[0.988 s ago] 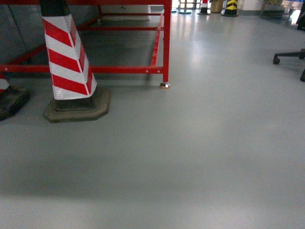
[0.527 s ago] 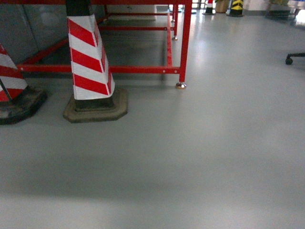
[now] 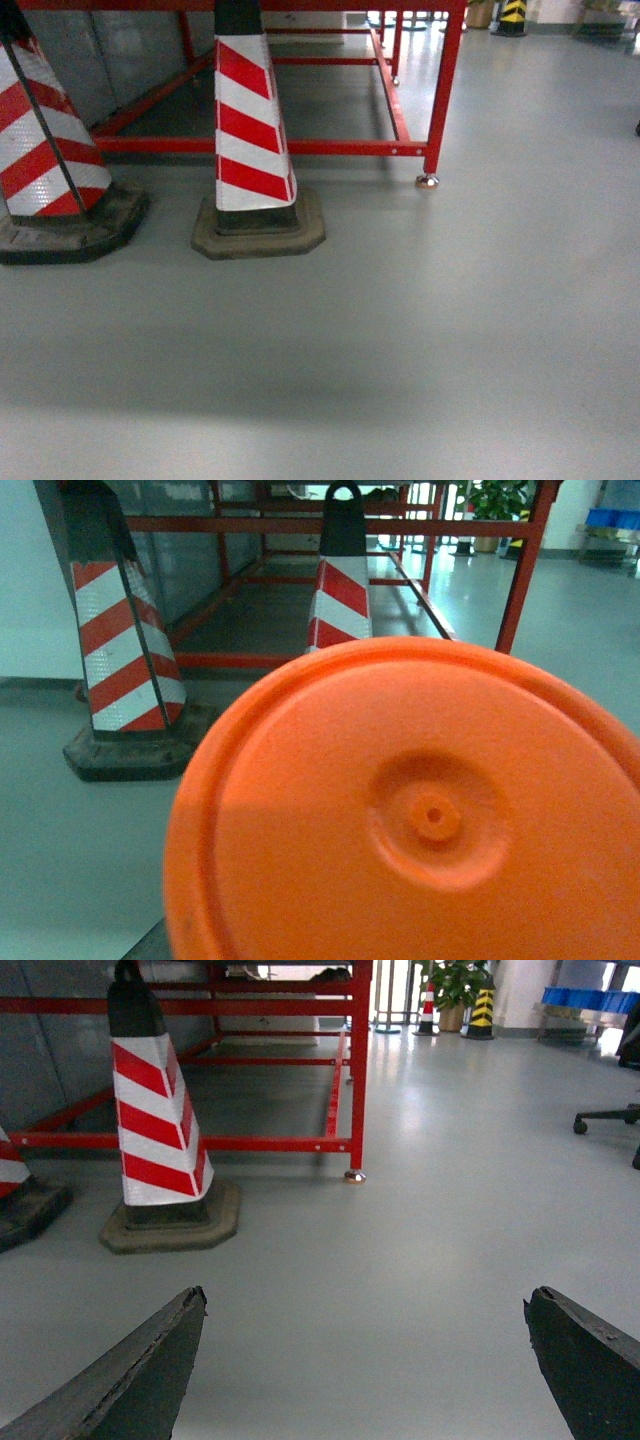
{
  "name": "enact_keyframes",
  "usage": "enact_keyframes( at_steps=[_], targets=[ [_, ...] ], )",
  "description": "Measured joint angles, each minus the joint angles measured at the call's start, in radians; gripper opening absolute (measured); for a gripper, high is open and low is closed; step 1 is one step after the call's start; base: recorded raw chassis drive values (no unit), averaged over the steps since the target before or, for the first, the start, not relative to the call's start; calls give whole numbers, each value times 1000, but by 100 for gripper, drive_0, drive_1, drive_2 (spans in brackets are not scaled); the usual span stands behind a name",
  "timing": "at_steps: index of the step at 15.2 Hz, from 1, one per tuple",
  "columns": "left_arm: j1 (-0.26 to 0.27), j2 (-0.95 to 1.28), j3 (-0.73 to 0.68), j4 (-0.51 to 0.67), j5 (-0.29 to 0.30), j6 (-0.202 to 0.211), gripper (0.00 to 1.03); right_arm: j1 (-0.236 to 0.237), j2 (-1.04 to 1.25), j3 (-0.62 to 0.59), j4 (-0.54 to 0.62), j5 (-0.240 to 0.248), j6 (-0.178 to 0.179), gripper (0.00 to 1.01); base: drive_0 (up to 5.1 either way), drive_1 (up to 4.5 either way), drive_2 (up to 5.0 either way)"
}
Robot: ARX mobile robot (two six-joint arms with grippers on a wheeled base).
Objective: Pick capacitor and pack into box
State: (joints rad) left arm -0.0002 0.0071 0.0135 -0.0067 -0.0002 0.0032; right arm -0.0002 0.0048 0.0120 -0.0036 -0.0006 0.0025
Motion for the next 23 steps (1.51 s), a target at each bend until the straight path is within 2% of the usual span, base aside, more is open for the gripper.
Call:
enact_keyframes(
  at_steps=[9, 17, 23],
  targets=[
    [0, 0, 0, 0, 0, 0, 44, 0, 0, 0, -3, 0, 0, 98, -500, 246, 246],
    [0, 0, 0, 0, -2, 0, 44, 0, 0, 0, -2, -2, 0, 98, 0, 0, 0],
    [0, 0, 0, 2, -1, 0, 44, 0, 0, 0, -1, 0, 0, 98, 3, 397, -390]
  ],
)
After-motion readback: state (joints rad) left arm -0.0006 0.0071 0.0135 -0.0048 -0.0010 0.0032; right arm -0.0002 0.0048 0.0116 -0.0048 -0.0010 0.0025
